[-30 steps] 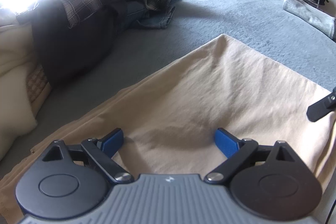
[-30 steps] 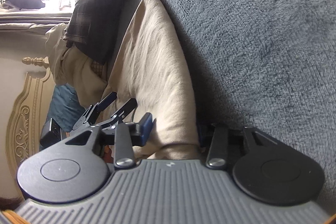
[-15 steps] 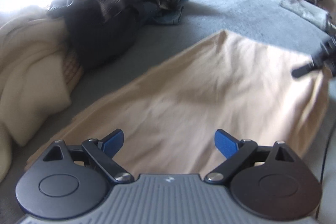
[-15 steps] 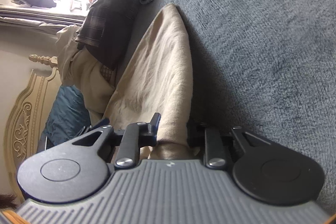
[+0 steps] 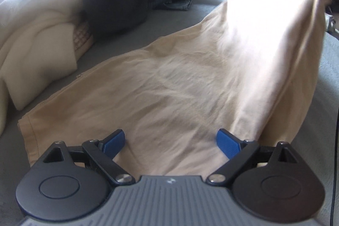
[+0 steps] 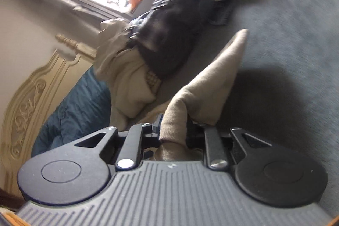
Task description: Fold clothes
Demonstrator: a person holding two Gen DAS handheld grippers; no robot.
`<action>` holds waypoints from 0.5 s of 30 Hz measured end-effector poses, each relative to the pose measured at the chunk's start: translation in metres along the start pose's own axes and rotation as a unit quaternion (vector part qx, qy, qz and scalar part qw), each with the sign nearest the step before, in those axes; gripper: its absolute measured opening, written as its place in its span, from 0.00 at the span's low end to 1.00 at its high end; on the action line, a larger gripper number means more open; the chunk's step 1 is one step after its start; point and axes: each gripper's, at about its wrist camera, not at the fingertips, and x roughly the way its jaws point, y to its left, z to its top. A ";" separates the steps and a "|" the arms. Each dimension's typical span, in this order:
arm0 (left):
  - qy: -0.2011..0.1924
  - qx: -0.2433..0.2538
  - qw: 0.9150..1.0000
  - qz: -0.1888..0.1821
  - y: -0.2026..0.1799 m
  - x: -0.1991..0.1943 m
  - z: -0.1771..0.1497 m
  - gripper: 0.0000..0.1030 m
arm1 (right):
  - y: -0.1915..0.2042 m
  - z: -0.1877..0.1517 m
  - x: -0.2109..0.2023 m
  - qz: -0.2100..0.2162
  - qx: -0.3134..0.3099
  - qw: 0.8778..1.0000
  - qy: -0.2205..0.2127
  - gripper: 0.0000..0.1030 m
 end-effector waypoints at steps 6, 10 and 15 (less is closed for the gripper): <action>-0.010 0.001 1.000 -0.009 0.006 -0.006 0.002 0.91 | 0.067 0.008 0.026 0.017 -0.088 0.995 0.034 0.16; -0.033 -0.010 0.999 0.016 0.025 -0.013 0.014 0.91 | 0.089 0.005 0.028 0.030 -0.112 0.992 0.042 0.16; -0.035 -0.018 0.999 0.028 0.036 0.017 0.047 0.91 | 0.099 -0.003 0.024 0.042 -0.124 0.990 0.050 0.16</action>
